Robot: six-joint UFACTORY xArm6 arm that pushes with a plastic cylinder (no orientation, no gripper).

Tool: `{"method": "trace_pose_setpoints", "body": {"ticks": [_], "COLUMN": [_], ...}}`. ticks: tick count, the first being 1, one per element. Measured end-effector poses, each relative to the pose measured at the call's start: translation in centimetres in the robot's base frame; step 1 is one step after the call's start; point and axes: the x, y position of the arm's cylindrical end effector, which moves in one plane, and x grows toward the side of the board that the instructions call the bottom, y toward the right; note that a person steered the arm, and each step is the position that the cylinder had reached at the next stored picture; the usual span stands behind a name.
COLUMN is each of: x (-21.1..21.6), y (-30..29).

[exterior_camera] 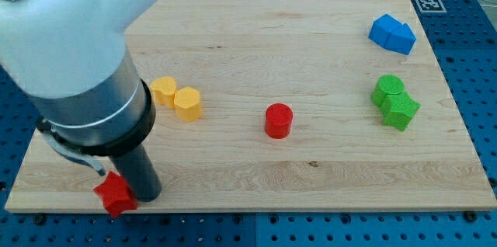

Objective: Move the arm too the bottom right of the board

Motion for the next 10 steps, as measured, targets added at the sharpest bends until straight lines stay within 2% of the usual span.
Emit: {"method": "trace_pose_setpoints", "body": {"ticks": [3,4,6,9,10], "x": [-3.3,-6.2,-9.8,-8.6,-5.0], "y": [-0.2,-0.6,-4.9,-15.8,-17.4]}}
